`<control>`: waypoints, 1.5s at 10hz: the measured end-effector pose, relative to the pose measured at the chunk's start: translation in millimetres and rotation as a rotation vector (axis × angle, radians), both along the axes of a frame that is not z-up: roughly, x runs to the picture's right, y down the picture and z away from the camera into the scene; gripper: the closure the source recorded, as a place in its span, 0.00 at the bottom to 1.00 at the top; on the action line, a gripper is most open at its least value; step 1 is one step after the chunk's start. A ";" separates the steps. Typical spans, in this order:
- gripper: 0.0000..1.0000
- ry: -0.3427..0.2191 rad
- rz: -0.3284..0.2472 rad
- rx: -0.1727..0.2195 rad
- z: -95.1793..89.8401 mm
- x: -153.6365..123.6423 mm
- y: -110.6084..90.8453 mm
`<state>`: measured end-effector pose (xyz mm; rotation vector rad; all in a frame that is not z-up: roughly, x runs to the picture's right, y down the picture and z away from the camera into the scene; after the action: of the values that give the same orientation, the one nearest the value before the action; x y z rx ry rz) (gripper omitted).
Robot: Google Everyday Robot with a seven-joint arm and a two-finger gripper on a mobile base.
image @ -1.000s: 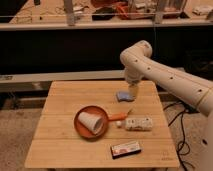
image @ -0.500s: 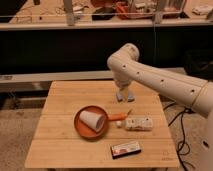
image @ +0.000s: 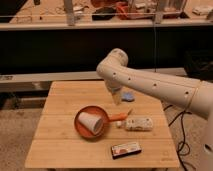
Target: Move the arm in a circular motion
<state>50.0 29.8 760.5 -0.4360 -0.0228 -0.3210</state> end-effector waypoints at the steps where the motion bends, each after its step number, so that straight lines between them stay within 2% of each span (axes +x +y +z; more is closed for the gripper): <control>1: 0.20 -0.014 0.006 0.003 -2.6 0.8 3.3; 5: 0.20 -0.038 0.030 0.013 -5.7 9.9 15.3; 7: 0.20 -0.042 0.042 0.018 -10.6 25.1 24.1; 12: 0.20 -0.055 0.061 0.031 -6.0 41.4 30.0; 15: 0.20 -0.045 0.099 0.037 -10.0 71.0 45.7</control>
<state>121.0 75.4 750.6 -0.3893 -0.0815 -0.2332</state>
